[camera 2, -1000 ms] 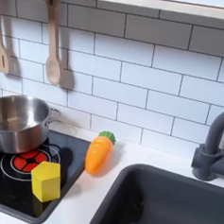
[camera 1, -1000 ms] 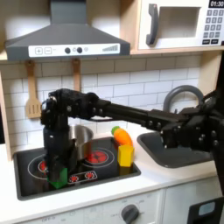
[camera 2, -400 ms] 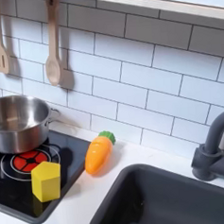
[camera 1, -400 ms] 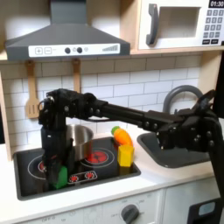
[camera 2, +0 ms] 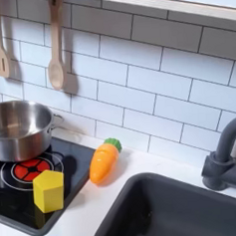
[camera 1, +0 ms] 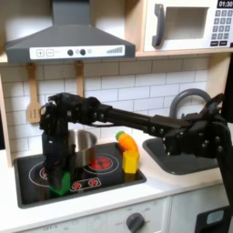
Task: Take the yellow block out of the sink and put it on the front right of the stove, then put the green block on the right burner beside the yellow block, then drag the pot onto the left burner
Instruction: 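Put the green block on the right burner beside the yellow block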
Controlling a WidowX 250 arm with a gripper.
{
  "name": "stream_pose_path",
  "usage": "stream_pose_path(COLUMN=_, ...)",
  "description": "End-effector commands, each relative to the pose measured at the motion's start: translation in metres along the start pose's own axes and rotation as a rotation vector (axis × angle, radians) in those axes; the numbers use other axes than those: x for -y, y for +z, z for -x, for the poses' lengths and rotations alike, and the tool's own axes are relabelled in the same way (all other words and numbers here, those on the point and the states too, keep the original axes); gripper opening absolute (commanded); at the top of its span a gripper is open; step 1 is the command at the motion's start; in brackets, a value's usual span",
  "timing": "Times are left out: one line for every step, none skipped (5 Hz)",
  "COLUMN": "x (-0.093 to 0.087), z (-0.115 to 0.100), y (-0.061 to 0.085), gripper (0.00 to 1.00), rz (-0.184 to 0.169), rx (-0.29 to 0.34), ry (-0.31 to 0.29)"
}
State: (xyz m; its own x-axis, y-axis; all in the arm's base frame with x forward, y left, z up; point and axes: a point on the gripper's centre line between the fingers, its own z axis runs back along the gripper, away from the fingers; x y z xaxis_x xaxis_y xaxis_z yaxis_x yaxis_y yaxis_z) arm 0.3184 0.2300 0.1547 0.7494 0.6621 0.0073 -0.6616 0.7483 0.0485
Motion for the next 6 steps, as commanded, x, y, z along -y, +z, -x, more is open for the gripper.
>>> stream_pose_path(x=-0.001, z=0.0, y=0.0, gripper=0.0, rz=0.004, rx=0.003, ry=0.014)
stream_pose_path(x=0.0, z=0.0, y=0.0, gripper=0.0, rz=0.011, rx=0.003, ry=0.016)
stream_pose_path(x=0.002, z=-0.001, y=0.003, gripper=0.0, rz=0.022, rx=0.004, ry=0.025)
stream_pose_path(x=0.002, z=-0.001, y=0.005, gripper=0.0, rz=0.019, rx=0.004, ry=0.032)
stream_pose_path(x=0.004, z=-0.002, y=0.01, gripper=0.0, rz=0.034, rx=0.008, ry=0.039)
stream_pose_path(x=0.004, z=-0.003, y=0.016, gripper=0.0, rz=0.041, rx=0.013, ry=0.05)
